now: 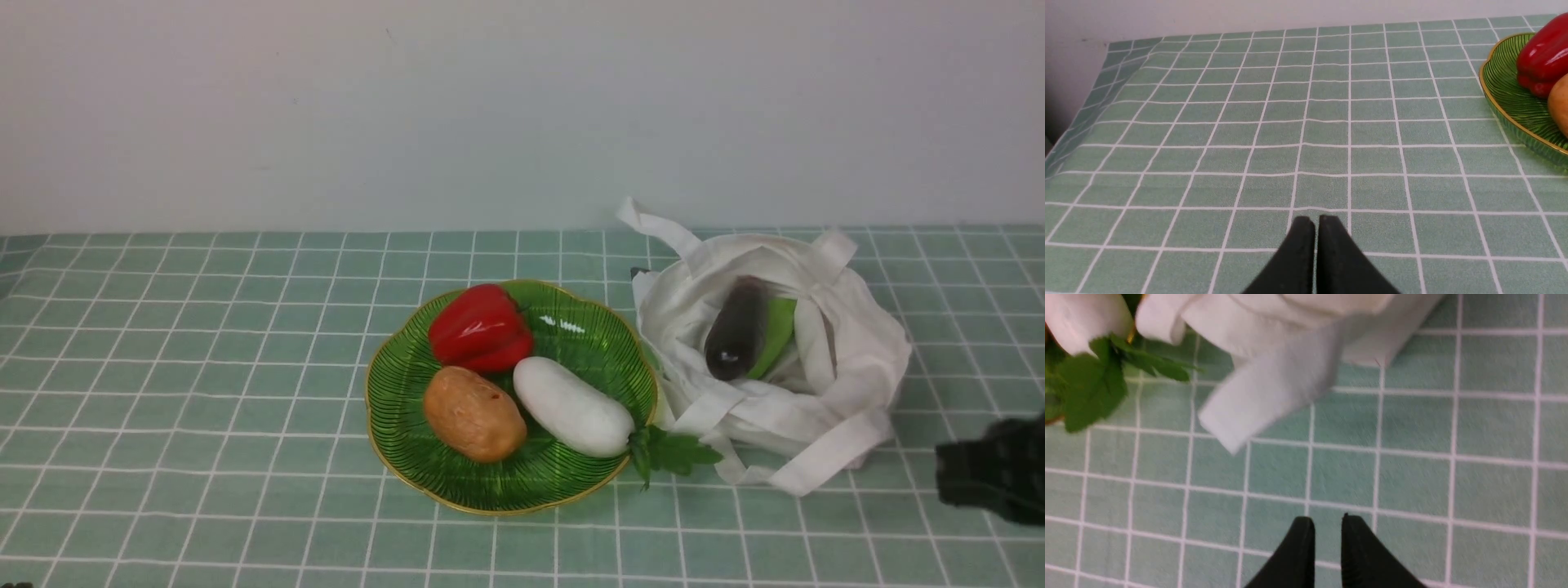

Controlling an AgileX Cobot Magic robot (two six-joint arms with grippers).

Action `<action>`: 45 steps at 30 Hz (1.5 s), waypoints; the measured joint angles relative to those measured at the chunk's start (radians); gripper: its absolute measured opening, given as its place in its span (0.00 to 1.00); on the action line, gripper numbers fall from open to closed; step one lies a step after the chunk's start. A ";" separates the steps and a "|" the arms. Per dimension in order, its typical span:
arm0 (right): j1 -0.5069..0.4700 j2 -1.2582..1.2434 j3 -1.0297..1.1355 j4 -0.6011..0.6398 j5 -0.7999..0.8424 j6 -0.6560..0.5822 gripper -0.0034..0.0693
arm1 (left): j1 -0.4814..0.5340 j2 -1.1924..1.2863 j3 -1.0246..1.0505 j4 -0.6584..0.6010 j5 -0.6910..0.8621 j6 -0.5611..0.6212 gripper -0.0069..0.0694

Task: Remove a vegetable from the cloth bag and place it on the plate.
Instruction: Use the right arm to grab an eggplant from the bag

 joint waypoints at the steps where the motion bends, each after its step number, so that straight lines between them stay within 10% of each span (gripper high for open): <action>1: 0.020 0.049 -0.047 0.007 -0.020 0.000 0.24 | 0.000 0.000 0.000 0.000 0.000 0.000 0.08; 17: 0.134 0.737 -0.605 0.026 -0.071 0.132 0.84 | 0.000 0.000 0.000 0.000 0.000 0.000 0.08; 24: 0.134 0.836 -0.645 0.025 -0.065 0.148 0.82 | 0.000 0.000 0.000 0.000 0.000 0.000 0.08; 29: 0.134 0.831 -0.656 -0.012 -0.026 0.150 0.59 | 0.000 0.000 0.000 0.000 0.000 0.000 0.08; 45: 0.152 0.519 -0.658 -0.041 0.335 0.135 0.58 | 0.000 0.000 0.000 0.000 0.000 0.000 0.08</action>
